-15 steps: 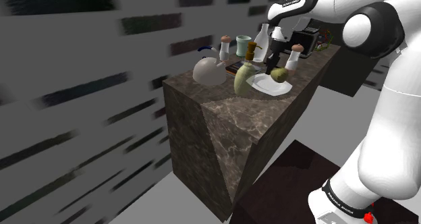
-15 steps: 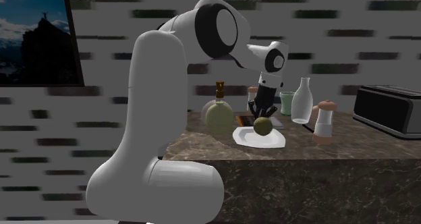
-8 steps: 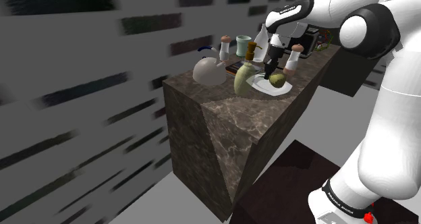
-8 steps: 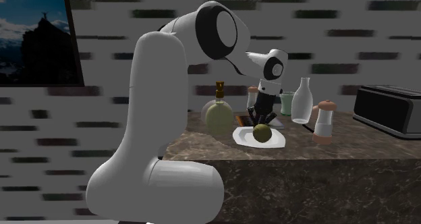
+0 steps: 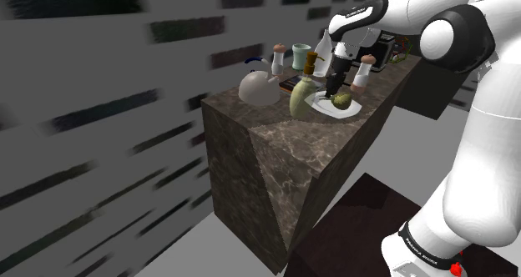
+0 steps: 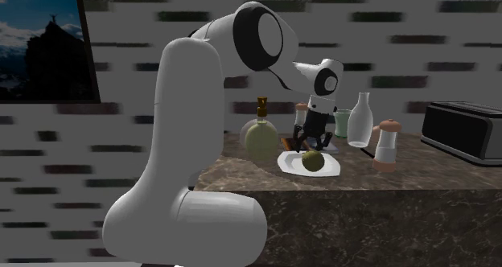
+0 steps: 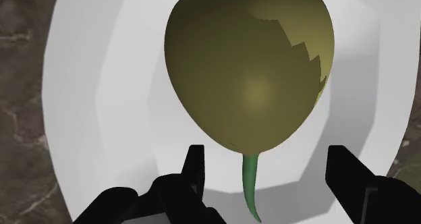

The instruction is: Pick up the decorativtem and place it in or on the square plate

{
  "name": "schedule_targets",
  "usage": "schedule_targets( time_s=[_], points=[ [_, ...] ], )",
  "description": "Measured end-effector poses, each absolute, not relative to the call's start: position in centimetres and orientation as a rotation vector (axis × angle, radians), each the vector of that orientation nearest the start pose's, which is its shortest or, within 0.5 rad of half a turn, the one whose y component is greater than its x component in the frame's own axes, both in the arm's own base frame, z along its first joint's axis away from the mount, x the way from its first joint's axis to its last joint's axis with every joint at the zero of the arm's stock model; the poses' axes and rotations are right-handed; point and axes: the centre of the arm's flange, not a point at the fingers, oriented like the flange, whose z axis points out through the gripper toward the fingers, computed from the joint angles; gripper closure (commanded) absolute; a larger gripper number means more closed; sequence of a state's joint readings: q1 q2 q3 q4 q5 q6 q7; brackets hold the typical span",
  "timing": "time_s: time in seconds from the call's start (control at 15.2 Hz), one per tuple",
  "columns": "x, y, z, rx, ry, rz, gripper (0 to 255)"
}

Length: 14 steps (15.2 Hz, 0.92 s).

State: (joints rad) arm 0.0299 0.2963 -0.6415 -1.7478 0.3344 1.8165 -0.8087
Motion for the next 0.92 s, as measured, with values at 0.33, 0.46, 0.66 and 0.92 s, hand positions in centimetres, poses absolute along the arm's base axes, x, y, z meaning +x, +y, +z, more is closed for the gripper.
schedule_targets(
  time_s=[0.33, 0.46, 0.66, 0.92],
  points=[
    [53.2, -30.5, 42.4, -2.928, -0.139, 0.044, 0],
    [53.1, -30.7, 44.5, -2.928, -0.139, 0.043, 0],
    [53.2, -31.4, 46.4, -2.928, -0.139, 0.043, 0],
    [53.2, -31.5, 46.7, -2.928, -0.139, 0.044, 0]
  ],
)
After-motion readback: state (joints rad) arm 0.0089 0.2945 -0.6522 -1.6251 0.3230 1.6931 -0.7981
